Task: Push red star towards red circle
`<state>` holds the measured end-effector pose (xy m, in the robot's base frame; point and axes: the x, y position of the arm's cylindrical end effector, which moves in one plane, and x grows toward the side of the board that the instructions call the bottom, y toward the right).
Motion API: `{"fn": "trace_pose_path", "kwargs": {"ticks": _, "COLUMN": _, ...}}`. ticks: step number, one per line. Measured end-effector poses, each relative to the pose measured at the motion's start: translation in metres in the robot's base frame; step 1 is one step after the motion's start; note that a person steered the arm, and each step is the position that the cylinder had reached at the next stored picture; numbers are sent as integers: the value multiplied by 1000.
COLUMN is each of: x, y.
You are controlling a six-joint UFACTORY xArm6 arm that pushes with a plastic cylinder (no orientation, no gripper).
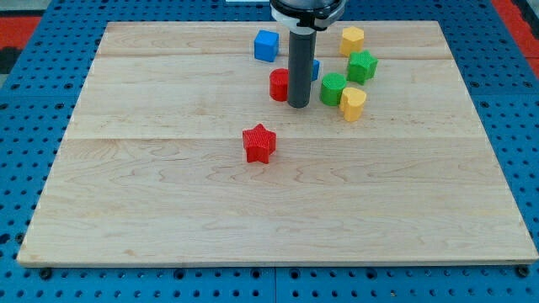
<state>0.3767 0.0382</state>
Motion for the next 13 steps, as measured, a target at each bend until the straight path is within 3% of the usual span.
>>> {"fn": "trace_pose_path", "kwargs": {"ticks": 2, "x": -16, "y": -71}}
{"fn": "trace_pose_path", "kwargs": {"ticks": 3, "x": 12, "y": -73}}
{"fn": "trace_pose_path", "kwargs": {"ticks": 4, "x": 14, "y": -126}}
{"fn": "trace_pose_path", "kwargs": {"ticks": 5, "x": 109, "y": -142}}
{"fn": "trace_pose_path", "kwargs": {"ticks": 6, "x": 175, "y": -102}}
{"fn": "trace_pose_path", "kwargs": {"ticks": 7, "x": 163, "y": -60}}
{"fn": "trace_pose_path", "kwargs": {"ticks": 8, "x": 152, "y": -60}}
{"fn": "trace_pose_path", "kwargs": {"ticks": 10, "x": 107, "y": -108}}
{"fn": "trace_pose_path", "kwargs": {"ticks": 12, "x": 157, "y": -82}}
{"fn": "trace_pose_path", "kwargs": {"ticks": 13, "x": 113, "y": -58}}
